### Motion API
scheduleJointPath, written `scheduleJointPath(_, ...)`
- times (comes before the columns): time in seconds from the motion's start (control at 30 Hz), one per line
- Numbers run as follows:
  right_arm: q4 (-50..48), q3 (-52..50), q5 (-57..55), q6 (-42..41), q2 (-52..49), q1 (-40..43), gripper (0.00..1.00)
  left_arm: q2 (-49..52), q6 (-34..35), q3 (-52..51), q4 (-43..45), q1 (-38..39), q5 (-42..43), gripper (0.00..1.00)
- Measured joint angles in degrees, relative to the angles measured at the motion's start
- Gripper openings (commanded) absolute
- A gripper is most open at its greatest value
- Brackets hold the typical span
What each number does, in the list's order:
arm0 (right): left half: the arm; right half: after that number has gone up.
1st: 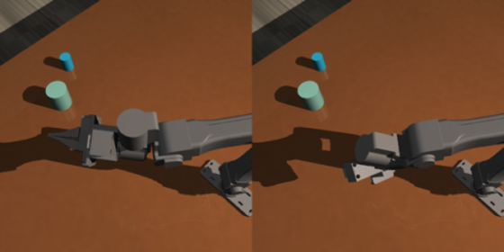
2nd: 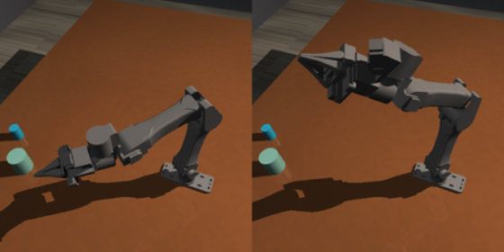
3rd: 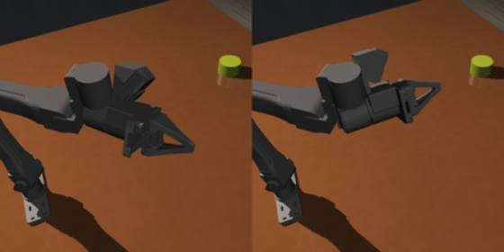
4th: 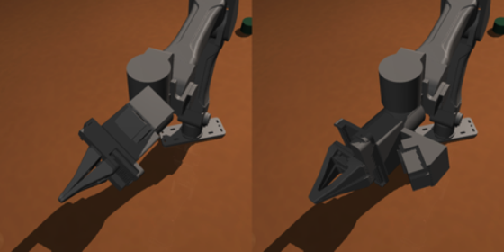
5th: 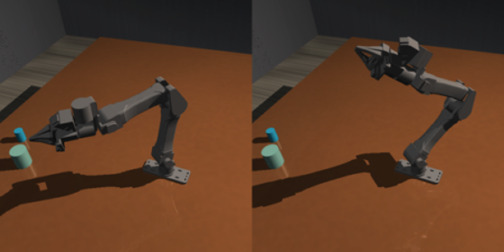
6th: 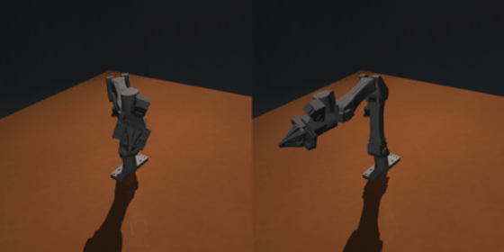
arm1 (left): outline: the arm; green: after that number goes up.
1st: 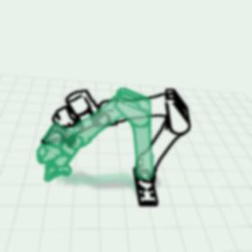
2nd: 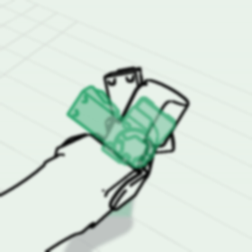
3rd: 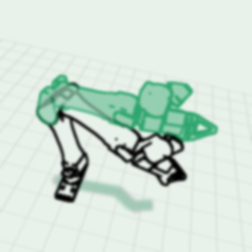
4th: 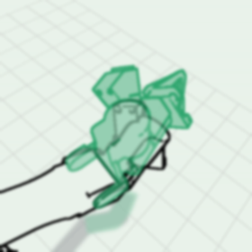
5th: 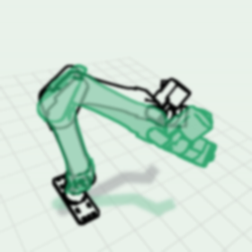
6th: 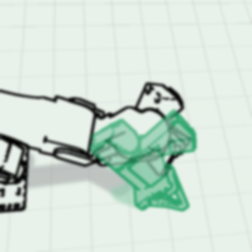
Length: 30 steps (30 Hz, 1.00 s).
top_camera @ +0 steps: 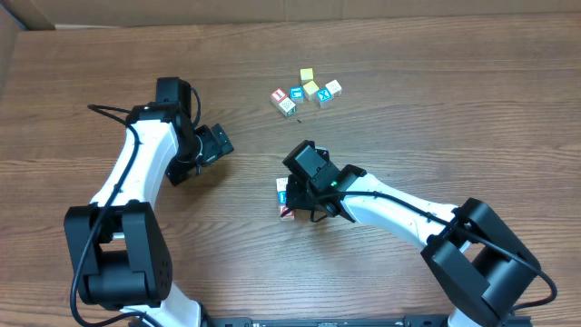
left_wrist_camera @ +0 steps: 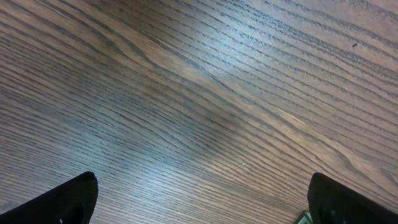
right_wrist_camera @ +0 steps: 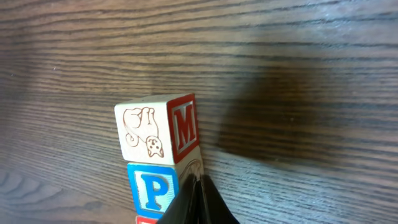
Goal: Flip 3 blocks
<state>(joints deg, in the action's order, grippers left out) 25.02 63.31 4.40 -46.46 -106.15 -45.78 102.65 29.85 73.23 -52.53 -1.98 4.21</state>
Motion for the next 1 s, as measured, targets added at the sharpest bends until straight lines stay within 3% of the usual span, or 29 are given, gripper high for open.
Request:
scheduleJointPath(0.83,0.7,0.0,0.8,0.0,0.0,0.7,0.04,0.0,0.0,0.0,0.0,0.0,0.0,1.0)
scheduleJointPath(0.93,5.1,0.8,0.5,0.7,0.0,2.8,0.08,0.0,0.0,0.0,0.0,0.0,0.0,1.0)
scheduleJointPath(1.0,10.7,3.1,0.3,2.8,0.0,5.0,0.16,0.0,0.0,0.0,0.0,0.0,0.0,1.0)
